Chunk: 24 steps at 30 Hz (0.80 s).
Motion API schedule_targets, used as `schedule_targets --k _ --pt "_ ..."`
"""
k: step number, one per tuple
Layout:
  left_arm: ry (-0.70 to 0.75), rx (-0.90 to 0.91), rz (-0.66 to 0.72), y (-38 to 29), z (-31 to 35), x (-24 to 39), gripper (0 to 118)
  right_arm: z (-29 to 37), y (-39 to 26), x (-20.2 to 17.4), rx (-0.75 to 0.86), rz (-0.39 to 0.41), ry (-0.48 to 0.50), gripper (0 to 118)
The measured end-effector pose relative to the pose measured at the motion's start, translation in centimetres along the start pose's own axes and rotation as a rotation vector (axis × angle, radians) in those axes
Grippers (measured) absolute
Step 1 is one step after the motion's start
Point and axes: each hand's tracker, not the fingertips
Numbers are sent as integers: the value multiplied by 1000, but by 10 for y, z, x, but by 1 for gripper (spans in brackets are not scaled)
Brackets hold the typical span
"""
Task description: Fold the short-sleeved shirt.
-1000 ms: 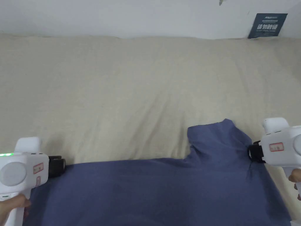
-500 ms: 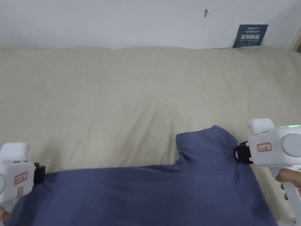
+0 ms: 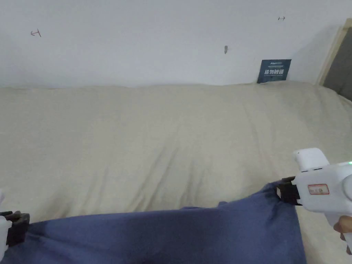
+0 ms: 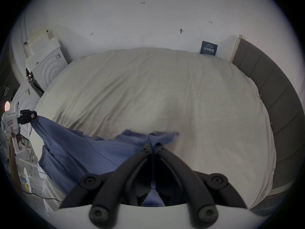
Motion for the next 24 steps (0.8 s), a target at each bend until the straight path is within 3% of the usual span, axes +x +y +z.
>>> schedule_targets --k 12,18,21,23,24 --pt "-37 -5 81 -102 83 -9 2 83 -99 -18 1 18 42 5" --pt "-61 -99 115 -166 85 -8 2 64 -163 -19 -138 -15 61 5" --pt "-41 -164 57 -189 76 3 4 41 -190 -18 -181 -47 75 6" --pt "-14 -174 58 -197 70 8 27 29 -204 -19 -186 -69 69 16" --pt "-16 -176 62 -201 64 7 50 23 -209 -18 -189 -72 67 34"
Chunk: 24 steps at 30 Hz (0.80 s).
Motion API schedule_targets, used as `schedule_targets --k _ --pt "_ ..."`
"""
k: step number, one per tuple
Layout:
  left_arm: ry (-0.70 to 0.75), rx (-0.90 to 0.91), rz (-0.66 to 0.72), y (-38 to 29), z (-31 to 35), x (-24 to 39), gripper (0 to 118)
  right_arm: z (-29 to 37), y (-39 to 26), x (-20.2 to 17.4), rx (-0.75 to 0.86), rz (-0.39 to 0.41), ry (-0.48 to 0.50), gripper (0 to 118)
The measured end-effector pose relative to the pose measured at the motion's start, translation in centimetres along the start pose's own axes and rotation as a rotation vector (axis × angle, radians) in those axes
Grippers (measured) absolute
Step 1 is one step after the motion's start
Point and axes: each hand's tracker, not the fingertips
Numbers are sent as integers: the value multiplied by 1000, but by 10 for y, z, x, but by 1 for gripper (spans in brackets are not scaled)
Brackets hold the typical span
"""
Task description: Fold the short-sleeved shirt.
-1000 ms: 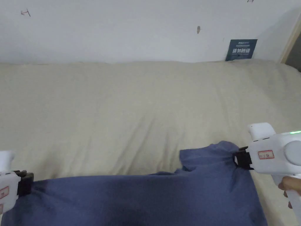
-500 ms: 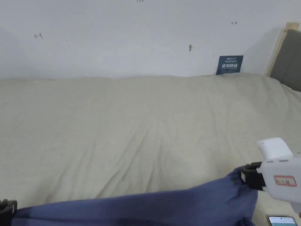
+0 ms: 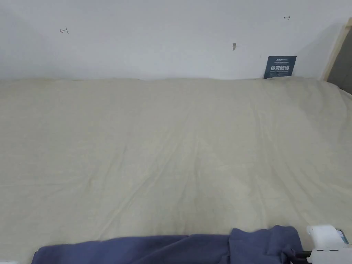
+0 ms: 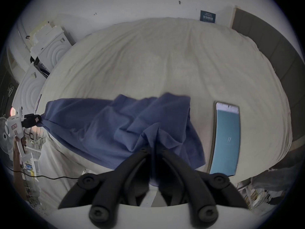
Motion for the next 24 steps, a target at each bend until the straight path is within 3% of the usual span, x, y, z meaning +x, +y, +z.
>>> schedule_targets --k 1,3,4,6,9,11,13,15,16,19,21,23,24 --pt "8 -1 10 0 -5 -3 69 -3 -2 0 -2 -20 -12 41" --pt "10 -11 26 1 -9 -4 86 -4 -6 1 -1 -40 -3 56" --pt "10 -9 33 1 -6 -3 97 -1 -6 1 11 -51 5 80" --pt "13 50 51 5 2 -4 96 0 -6 12 47 -47 -17 101" --pt "23 75 74 12 17 -3 96 18 0 8 144 -17 -71 101" --pt "20 110 87 16 27 -1 96 36 0 -9 239 11 -50 101" --pt "13 145 99 17 40 5 88 48 2 -22 301 41 -47 101" --pt "-19 179 90 18 50 11 65 61 3 -41 345 56 -6 98" --pt "-23 193 89 16 55 15 44 64 3 -48 361 57 7 87" --pt "-35 205 77 12 58 25 8 68 0 -77 422 79 19 25" --pt "-56 198 74 6 55 29 1 64 -1 -90 423 85 53 22" --pt "-91 167 78 -1 49 31 0 59 -2 -103 408 88 135 7" --pt "-81 160 76 -6 48 33 0 55 -4 -111 418 81 103 7"
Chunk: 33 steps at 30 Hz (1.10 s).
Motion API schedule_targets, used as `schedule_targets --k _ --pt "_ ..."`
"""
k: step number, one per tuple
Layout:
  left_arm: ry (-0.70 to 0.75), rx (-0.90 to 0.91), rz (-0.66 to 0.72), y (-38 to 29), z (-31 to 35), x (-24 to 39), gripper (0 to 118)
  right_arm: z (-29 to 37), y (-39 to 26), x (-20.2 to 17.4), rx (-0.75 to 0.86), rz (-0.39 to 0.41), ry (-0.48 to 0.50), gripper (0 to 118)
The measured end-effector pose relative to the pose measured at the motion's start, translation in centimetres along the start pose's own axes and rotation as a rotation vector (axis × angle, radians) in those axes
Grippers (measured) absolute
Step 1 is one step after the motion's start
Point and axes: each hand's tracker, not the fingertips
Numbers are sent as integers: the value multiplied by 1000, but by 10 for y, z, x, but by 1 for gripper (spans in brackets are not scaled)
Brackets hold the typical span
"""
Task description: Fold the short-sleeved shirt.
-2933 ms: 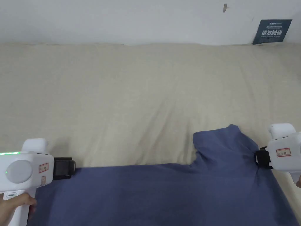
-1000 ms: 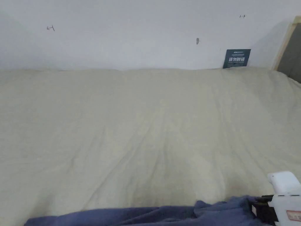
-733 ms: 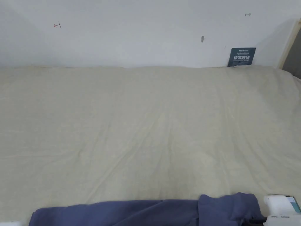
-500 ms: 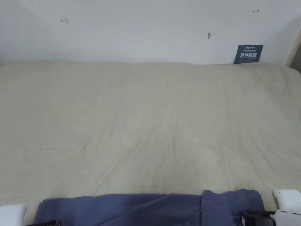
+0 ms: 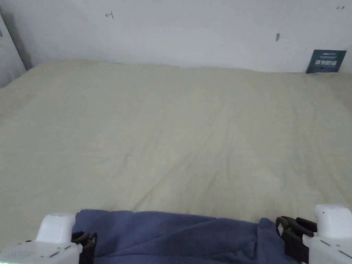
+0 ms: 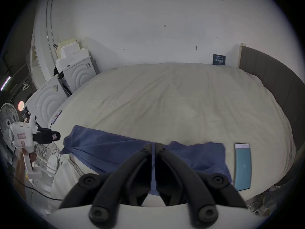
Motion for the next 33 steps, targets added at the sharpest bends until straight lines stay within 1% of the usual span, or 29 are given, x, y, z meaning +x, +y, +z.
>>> schedule_targets --k 2,3,4,7,8,10,12,13,14,15,16,17,19,22,23,28,29,30,33 --pt "-16 -7 14 -9 -3 -3 0 -10 -3 -4 -18 20 34 5" --pt "-34 -40 44 -12 -3 -5 0 -13 -4 -10 -24 14 44 5" --pt "-41 -36 49 -15 -2 -7 0 -16 -5 -14 -48 21 77 5" --pt "-33 -41 64 -22 -1 -16 0 -27 -8 -27 -72 51 97 5" --pt "-22 -37 69 -21 -1 -18 0 -31 -9 -30 -67 48 87 5" --pt "-13 -40 77 -22 -1 -27 0 -39 -11 -32 -119 55 144 5" --pt "24 -42 85 -22 -4 -35 0 -44 -11 -38 -123 92 120 5" --pt "23 -60 81 -21 -8 -41 11 -46 -11 -40 -135 116 115 5" --pt "42 -79 73 -21 -12 -47 34 -48 -9 -45 -137 121 104 5" --pt "67 -82 74 -23 -18 -53 66 -51 -8 -45 -141 109 114 5" --pt "65 -87 68 -23 -24 -57 106 -53 -8 -45 -152 95 126 5" --pt "63 -95 63 -23 -29 -63 115 -55 -7 -45 -157 81 127 5" --pt "46 -69 71 -23 -38 -73 111 -59 -6 -51 -171 80 123 5" --pt "49 -89 68 -18 -59 -82 111 -67 -6 -60 -195 124 97 5" --pt "60 -90 67 -18 -67 -85 111 -70 -5 -62 -202 127 98 5" --pt "89 -121 87 -23 -93 -99 111 -80 2 -76 -226 145 115 5" --pt "69 -119 114 -27 -97 -101 111 -81 3 -77 -229 144 133 5" --pt "71 -110 108 -30 -97 -100 111 -80 5 -79 -227 132 164 5" --pt "84 -92 56 -30 -91 -88 99 -82 8 -84 -218 123 179 5"
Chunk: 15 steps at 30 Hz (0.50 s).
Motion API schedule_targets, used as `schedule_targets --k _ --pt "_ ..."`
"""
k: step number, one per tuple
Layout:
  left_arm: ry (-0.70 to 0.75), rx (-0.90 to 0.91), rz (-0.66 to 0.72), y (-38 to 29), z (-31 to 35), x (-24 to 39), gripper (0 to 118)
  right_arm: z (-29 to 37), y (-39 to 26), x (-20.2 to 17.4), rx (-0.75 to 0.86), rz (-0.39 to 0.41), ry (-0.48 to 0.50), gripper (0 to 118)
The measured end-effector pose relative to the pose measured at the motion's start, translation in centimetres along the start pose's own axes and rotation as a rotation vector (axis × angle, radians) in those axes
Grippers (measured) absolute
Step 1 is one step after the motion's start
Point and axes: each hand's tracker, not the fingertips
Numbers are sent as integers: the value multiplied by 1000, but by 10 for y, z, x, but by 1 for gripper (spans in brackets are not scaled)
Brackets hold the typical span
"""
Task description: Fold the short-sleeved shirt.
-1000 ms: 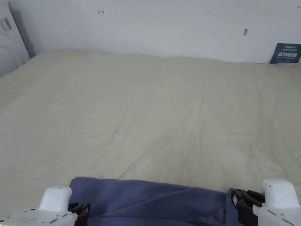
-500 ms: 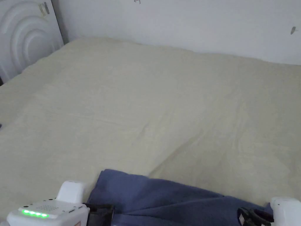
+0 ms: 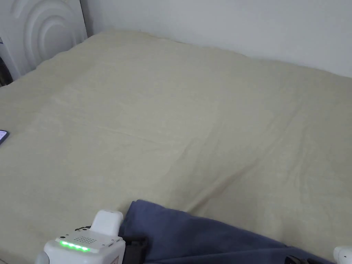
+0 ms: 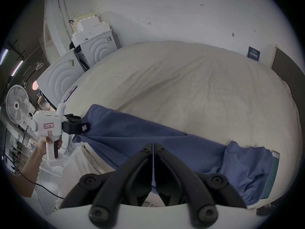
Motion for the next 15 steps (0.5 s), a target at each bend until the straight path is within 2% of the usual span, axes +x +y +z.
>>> schedule_targets --k 3,6,7,9,11,12,14,15 --pt "8 14 -18 -1 5 8 75 -4 3 -5 -6 18 -14 5" --pt "-17 34 -21 -2 10 14 64 -7 3 -8 -13 12 -3 5" --pt "-38 35 -28 -2 10 16 52 -8 2 -9 -16 10 1 5" --pt "-40 30 -15 -2 7 17 45 -10 -2 -8 -21 4 5 5" --pt "-62 25 54 1 9 12 40 -9 -5 -9 -24 1 8 5" --pt "-70 27 83 2 10 10 34 -8 -6 -9 -23 1 8 5" --pt "-95 34 89 1 9 10 9 -6 -9 -5 -21 -4 6 5" --pt "-129 31 89 1 9 15 9 -5 -9 -4 -22 -11 0 5"
